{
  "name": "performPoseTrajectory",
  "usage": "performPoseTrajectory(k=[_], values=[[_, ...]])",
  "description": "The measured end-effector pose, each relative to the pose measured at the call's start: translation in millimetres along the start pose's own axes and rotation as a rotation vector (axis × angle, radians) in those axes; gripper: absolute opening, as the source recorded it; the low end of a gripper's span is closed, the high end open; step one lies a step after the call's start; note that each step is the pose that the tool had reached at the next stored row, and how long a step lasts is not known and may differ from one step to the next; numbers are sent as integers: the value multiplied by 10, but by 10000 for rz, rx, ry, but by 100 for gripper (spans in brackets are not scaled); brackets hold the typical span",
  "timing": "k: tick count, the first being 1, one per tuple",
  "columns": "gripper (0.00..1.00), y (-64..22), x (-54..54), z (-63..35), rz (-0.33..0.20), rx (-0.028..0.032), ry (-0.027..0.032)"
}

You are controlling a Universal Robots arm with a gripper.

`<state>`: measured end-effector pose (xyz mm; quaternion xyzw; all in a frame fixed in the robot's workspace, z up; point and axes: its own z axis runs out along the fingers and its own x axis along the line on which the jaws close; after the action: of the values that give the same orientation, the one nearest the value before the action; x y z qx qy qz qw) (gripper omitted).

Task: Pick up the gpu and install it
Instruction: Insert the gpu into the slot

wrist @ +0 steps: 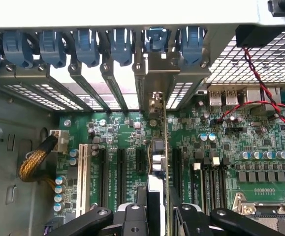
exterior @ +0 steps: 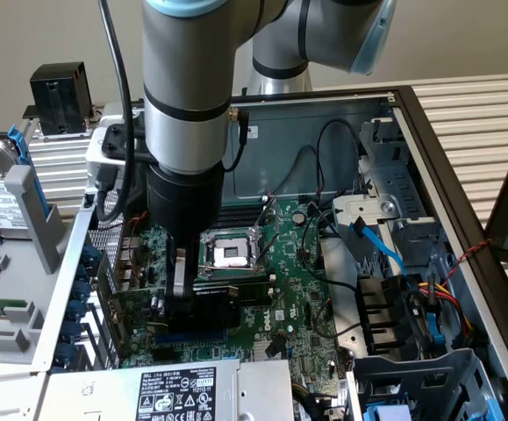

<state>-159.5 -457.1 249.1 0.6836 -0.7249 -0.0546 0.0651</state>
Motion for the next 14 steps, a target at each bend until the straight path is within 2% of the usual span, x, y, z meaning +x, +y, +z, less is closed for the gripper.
performPoseTrajectory(k=[14], values=[[27,8,-10,-1,-85,3,22]])
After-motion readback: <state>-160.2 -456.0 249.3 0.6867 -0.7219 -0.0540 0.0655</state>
